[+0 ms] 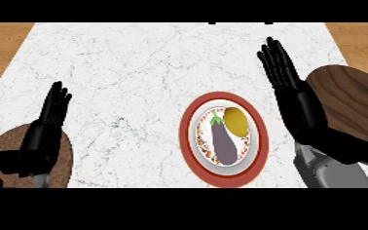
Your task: Pick the eggplant from the plate and place it in the bowl
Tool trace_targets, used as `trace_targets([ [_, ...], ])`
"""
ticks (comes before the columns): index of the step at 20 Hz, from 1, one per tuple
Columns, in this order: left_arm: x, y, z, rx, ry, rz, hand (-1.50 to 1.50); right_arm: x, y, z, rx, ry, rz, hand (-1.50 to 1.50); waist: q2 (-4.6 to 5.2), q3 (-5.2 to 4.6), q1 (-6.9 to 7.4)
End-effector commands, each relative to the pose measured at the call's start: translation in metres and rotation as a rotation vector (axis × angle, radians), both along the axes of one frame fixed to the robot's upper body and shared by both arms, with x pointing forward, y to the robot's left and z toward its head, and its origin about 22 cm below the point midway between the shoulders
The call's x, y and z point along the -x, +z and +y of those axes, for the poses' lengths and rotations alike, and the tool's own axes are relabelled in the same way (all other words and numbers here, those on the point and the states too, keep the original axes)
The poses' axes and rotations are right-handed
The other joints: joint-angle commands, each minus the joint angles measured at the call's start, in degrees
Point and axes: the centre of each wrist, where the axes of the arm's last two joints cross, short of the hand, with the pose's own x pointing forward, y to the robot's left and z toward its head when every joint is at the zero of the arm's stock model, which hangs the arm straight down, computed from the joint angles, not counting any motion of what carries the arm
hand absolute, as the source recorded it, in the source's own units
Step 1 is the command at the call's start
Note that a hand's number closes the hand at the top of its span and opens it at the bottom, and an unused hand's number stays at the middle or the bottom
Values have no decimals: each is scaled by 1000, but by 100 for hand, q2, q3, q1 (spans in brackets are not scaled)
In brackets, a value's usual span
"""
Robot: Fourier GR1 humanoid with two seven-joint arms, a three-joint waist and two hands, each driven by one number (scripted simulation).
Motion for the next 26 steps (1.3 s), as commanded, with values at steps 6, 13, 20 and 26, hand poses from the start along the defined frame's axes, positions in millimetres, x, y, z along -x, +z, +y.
trace_targets([
  [6,-14,18,-51,-36,-376,-7,0,-22,-63,-24,481,-282,656,150,159,-21,15],
  [13,-16,15,-94,17,-513,94,0,-33,-74,31,890,-351,879,-150,20,41,158],
  [20,-35,25,-97,18,-551,92,0,-81,-35,77,1345,-155,972,-150,86,46,399],
  [26,-35,25,-98,15,-574,83,0,-102,-38,86,1643,107,1233,-150,128,29,558],
])
